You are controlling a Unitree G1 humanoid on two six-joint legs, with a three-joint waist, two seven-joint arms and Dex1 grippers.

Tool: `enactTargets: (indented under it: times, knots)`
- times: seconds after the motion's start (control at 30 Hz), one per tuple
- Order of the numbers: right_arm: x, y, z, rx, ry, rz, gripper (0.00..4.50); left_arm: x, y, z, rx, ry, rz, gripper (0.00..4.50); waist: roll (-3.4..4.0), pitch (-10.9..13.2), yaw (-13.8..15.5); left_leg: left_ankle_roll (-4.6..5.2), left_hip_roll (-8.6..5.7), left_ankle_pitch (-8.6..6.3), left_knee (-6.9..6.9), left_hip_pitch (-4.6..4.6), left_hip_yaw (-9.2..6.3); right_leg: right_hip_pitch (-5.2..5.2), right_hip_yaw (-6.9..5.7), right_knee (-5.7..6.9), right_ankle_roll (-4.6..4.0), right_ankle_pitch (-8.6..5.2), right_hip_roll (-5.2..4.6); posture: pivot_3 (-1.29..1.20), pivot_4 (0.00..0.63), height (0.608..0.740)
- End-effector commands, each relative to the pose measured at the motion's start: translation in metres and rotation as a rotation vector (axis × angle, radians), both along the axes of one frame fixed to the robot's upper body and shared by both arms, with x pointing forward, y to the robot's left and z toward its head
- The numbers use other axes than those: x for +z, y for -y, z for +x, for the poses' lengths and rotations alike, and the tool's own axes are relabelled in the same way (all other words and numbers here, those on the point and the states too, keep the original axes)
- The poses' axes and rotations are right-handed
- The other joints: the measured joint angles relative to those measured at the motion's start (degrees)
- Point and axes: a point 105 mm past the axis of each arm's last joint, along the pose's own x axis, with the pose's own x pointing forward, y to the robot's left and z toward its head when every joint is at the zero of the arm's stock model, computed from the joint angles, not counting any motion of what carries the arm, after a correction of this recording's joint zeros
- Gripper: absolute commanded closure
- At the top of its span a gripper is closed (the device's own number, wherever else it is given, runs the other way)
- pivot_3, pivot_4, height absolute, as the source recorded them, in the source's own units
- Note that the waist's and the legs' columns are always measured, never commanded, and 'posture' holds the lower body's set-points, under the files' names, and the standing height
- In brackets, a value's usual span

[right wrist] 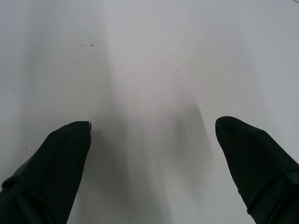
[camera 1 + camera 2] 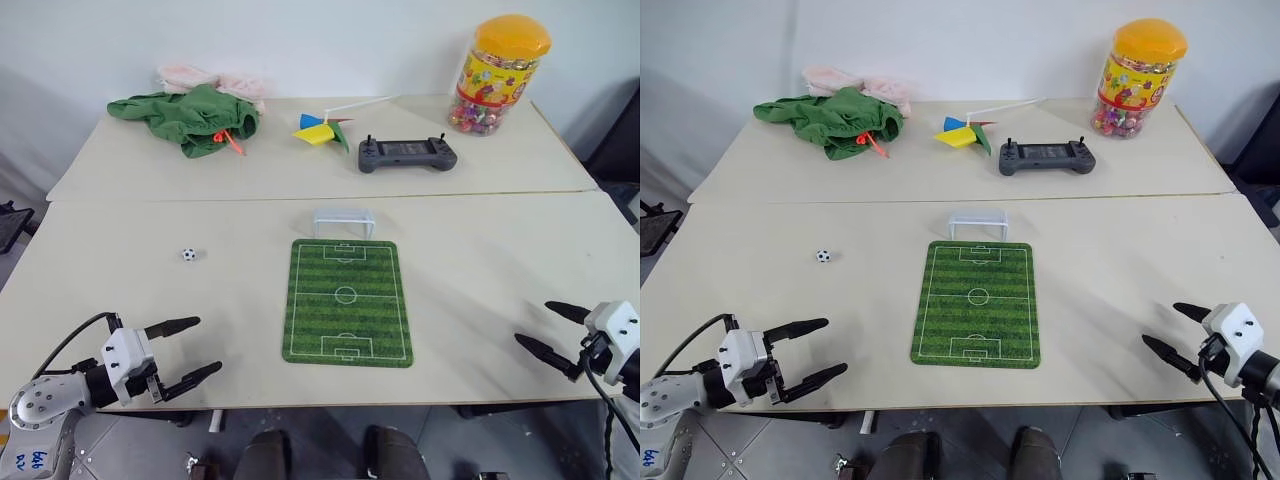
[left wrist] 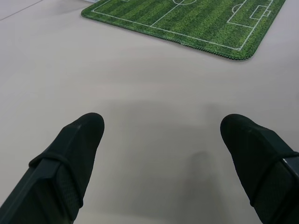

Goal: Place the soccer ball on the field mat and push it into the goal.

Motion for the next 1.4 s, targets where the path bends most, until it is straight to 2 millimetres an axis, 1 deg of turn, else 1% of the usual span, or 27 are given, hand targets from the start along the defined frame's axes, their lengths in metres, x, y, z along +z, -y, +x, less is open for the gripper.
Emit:
enactTargets:
  times: [0.03, 0.13, 0.2, 0.37, 0.47, 0.53, 0.6, 0.67, 0.8, 1.03, 1.2, 1.27, 1.4]
  knots:
    - [0.007, 0.001, 0.002, -0.006, 0.026, -0.001, 0.00, 0.002, -0.004, 0.004, 0.031, -0.035, -0.020, 0.05, 0.00, 0.0, 0.0, 0.00, 0.00, 0.00, 0.00, 0.01, 0.01, 0.00, 0.01, 0.00, 0.00, 0.00, 0.00, 0.00, 0.150, 0.740]
    - [0.008, 0.001, 0.003, -0.009, 0.030, 0.001, 0.00, 0.006, -0.004, 0.007, 0.049, 0.006, 0.007, 0.05, 0.00, 0.0, 0.0, 0.00, 0.01, 0.00, 0.00, 0.01, 0.02, -0.01, 0.04, 0.01, 0.00, 0.00, 0.02, 0.00, 0.150, 0.740]
    - [0.009, 0.000, 0.003, -0.005, 0.028, 0.004, 0.00, 0.008, -0.009, 0.010, 0.104, -0.015, -0.023, 0.05, 0.00, 0.0, 0.0, 0.00, 0.01, 0.00, 0.01, 0.01, 0.04, -0.02, 0.06, 0.01, -0.01, 0.01, 0.02, 0.00, 0.150, 0.740]
    - [0.016, -0.002, 0.005, 0.011, 0.043, 0.025, 0.00, 0.015, -0.008, 0.013, 0.136, 0.010, -0.041, 0.05, 0.00, 0.0, 0.0, -0.01, 0.02, 0.00, 0.01, 0.02, 0.06, -0.03, 0.10, 0.02, -0.01, 0.01, 0.03, 0.00, 0.150, 0.740]
    - [0.029, -0.013, 0.008, 0.063, 0.093, 0.046, 0.00, 0.019, -0.008, 0.016, 0.141, 0.024, -0.037, 0.05, 0.01, 0.0, 0.0, -0.01, 0.03, 0.00, 0.01, 0.03, 0.12, -0.06, 0.18, 0.03, -0.02, 0.02, 0.04, 0.00, 0.150, 0.740]
    - [0.037, -0.022, 0.008, 0.114, 0.137, 0.055, 0.00, 0.026, -0.008, 0.019, 0.140, 0.054, -0.058, 0.05, 0.00, 0.0, 0.0, -0.02, 0.07, -0.01, 0.00, 0.03, 0.19, -0.15, 0.28, 0.06, -0.03, 0.03, 0.10, 0.00, 0.150, 0.740]
    - [0.045, -0.034, 0.000, 0.215, 0.158, 0.119, 0.00, 0.033, -0.010, 0.024, 0.156, 0.076, -0.082, 0.05, 0.00, 0.0, 0.0, -0.07, 0.13, -0.02, 0.02, 0.03, 0.21, -0.16, 0.33, 0.05, -0.04, 0.04, 0.18, 0.00, 0.150, 0.740]
    - [0.049, -0.041, -0.005, 0.276, 0.167, 0.156, 0.00, 0.040, -0.011, 0.028, 0.181, 0.096, -0.098, 0.05, 0.00, 0.0, 0.1, -0.14, 0.21, -0.06, 0.06, 0.03, 0.22, -0.16, 0.37, 0.05, -0.05, 0.04, 0.28, 0.00, 0.150, 0.740]
    - [0.051, -0.047, -0.010, 0.326, 0.171, 0.202, 0.00, 0.046, -0.014, 0.033, 0.225, 0.115, -0.123, 0.05, 0.00, 0.0, 0.1, -0.19, 0.22, -0.07, 0.10, 0.03, 0.29, -0.16, 0.45, 0.05, -0.04, 0.05, 0.31, 0.00, 0.150, 0.740]
    - [0.042, -0.048, -0.017, 0.331, 0.148, 0.207, 0.00, 0.050, -0.013, 0.043, 0.311, 0.113, -0.146, 0.05, 0.00, 0.0, 0.1, -0.20, 0.23, -0.09, 0.15, 0.04, 0.35, -0.17, 0.53, 0.05, -0.03, 0.06, 0.32, 0.00, 0.150, 0.740]
    - [0.039, -0.048, -0.019, 0.315, 0.154, 0.215, 0.00, 0.058, -0.023, 0.063, 0.455, 0.123, -0.206, 0.05, -0.01, 0.0, 0.3, -0.21, 0.23, -0.09, 0.19, 0.05, 0.36, -0.18, 0.56, 0.09, -0.03, 0.06, 0.32, 0.00, 0.150, 0.740]
    - [0.041, -0.052, -0.020, 0.333, 0.156, 0.238, 0.00, 0.061, -0.030, 0.080, 0.542, 0.107, -0.272, 0.05, -0.01, 0.0, 0.4, -0.21, 0.22, -0.08, 0.23, 0.05, 0.36, -0.18, 0.58, 0.10, -0.03, 0.06, 0.32, 0.00, 0.150, 0.740]
    - [0.046, -0.059, -0.023, 0.375, 0.152, 0.272, 0.00, 0.062, -0.032, 0.107, 0.598, 0.092, -0.311, 0.05, -0.02, 0.0, 0.8, -0.23, 0.22, -0.08, 0.32, 0.05, 0.36, -0.18, 0.59, 0.25, -0.02, 0.07, 0.33, 0.00, 0.150, 0.740]
